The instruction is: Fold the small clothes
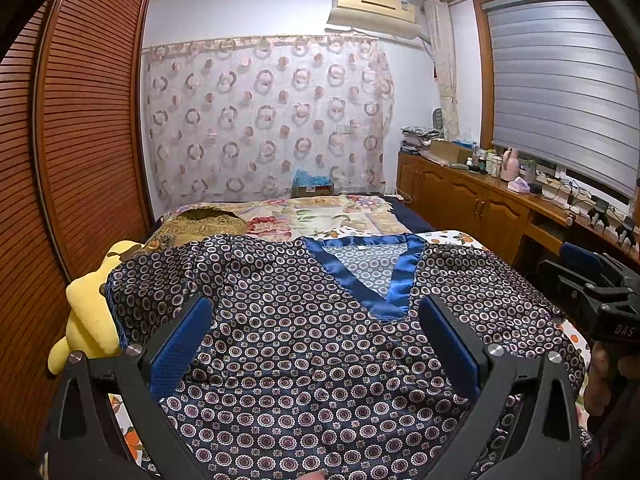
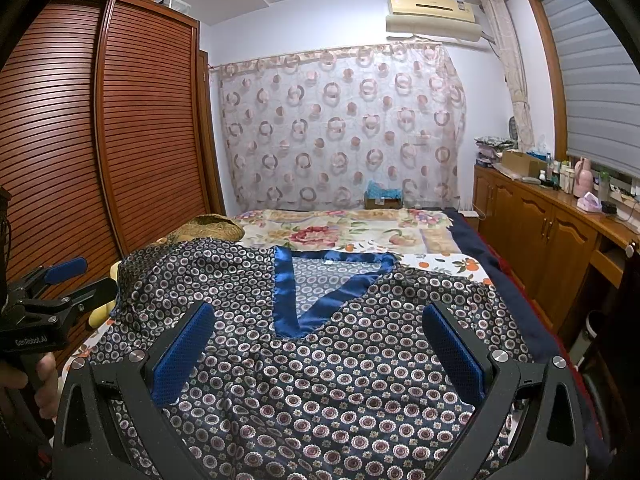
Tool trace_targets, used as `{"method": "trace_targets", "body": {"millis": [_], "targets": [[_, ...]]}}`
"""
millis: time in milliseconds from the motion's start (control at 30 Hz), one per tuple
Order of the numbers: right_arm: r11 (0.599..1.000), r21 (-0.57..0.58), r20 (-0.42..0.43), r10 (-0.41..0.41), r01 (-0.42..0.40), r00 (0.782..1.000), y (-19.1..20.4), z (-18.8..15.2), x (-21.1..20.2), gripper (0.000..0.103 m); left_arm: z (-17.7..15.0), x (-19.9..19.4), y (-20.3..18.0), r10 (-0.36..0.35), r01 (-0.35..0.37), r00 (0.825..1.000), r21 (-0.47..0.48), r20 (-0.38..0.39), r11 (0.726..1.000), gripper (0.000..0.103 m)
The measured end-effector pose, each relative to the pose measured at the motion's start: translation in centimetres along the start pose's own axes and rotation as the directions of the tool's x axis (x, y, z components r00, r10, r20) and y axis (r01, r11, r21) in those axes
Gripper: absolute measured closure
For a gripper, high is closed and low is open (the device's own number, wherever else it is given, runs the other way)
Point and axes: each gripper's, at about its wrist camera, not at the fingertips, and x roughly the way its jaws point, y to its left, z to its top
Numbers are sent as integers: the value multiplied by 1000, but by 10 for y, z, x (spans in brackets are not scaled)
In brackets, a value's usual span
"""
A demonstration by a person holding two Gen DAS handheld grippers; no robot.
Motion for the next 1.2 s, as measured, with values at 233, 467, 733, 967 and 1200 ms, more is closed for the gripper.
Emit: {"method": "trace_targets", "body": {"millis": [233,467,733,967,1200], "targets": [[1000,0,1,1,-1,1000,0,0,0,0,0,0,-1,0,0,1000,1,1,1000,0],[1000,-2,0,1,-1,1000,1,0,1,0,2,-2,-2,0,0,1000,1,2,1000,0],[1000,-1,-2,4,-4,1000,2,0,2,0,1,-1,-3,-2,2,1000,0,1,1000,0],[999,1,-53,32,-32,998,4,-7,20,0,-6,12,11,17,-18,999,-11,-43,1000,0],[999,11,-110,51,-50,993,-4,-10,35,0,-17,20,41,45,-48,996,-48,-74,998,0]]}}
